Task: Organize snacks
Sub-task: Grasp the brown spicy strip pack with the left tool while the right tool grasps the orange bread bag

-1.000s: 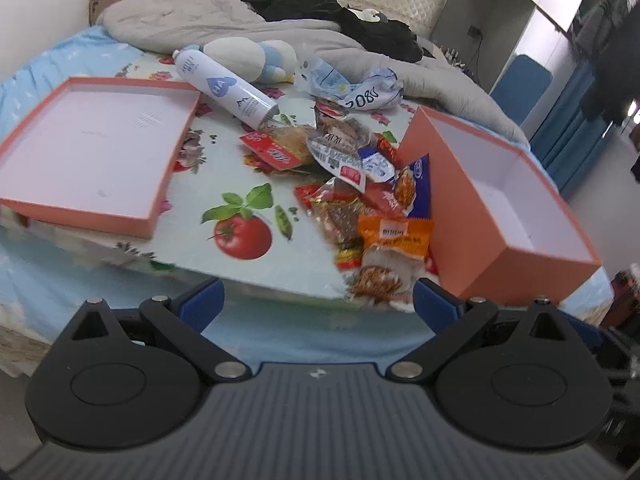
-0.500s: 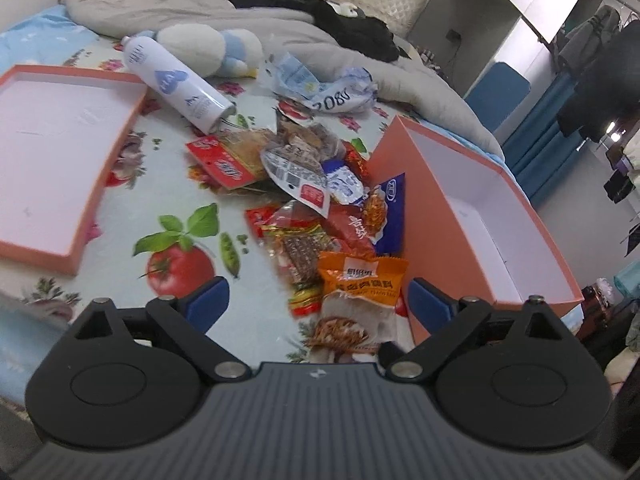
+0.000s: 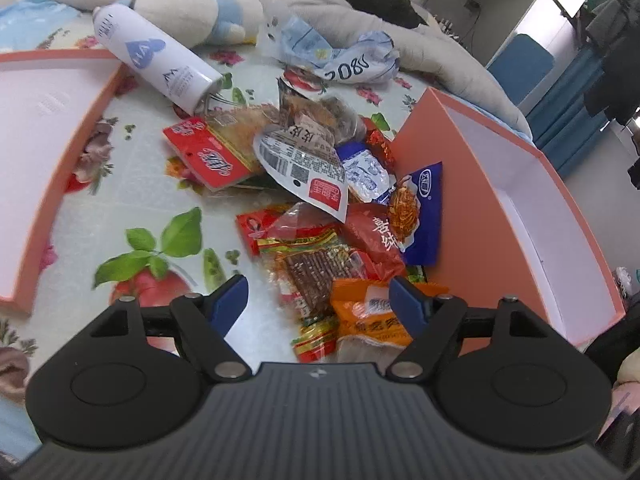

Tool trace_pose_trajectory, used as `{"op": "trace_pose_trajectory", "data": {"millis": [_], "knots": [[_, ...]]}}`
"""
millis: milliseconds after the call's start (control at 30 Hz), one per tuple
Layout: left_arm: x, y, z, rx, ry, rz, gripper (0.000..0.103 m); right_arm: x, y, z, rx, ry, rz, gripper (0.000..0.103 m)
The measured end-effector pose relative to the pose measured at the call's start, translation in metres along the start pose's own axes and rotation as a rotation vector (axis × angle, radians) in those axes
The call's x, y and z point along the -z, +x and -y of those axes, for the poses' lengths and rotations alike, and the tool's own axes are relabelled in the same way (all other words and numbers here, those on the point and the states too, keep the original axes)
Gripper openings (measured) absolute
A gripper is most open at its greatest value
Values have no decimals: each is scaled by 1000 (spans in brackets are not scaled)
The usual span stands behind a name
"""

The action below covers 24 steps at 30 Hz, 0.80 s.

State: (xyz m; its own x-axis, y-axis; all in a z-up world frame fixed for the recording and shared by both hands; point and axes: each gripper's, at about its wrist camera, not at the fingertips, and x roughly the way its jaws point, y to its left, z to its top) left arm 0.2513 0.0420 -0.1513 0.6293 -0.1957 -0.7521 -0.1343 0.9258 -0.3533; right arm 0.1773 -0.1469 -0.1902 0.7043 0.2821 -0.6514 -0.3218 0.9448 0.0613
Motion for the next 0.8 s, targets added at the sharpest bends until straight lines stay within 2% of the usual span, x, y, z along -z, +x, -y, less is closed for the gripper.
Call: {"op": "trace_pose_trajectory", "data": {"millis": [133,200,267,467,567,667,800], "knots": [[-6,21,8,-5,-11,-24,81,8,5,3,-22,18,3,82],[-8,31,13,-29,0,-32,81,8,4,4,-22,16,2,78],[-11,40,15,-36,-5,-44,81,8,1,5,0,15,3,61],[-20,67,16,-66,-30,-78,83,8,-12,11,21,7,-2,35],[-22,76,19,-77,-24,-95,85,9,-17,13,17,8,-6,31],[-22,86,25,-121,10,-106,85,10,-18,16,8,16,-7,30],[-18,90,30,-126,69,-100,82,11,-16,17,-3,23,-11,30]]}}
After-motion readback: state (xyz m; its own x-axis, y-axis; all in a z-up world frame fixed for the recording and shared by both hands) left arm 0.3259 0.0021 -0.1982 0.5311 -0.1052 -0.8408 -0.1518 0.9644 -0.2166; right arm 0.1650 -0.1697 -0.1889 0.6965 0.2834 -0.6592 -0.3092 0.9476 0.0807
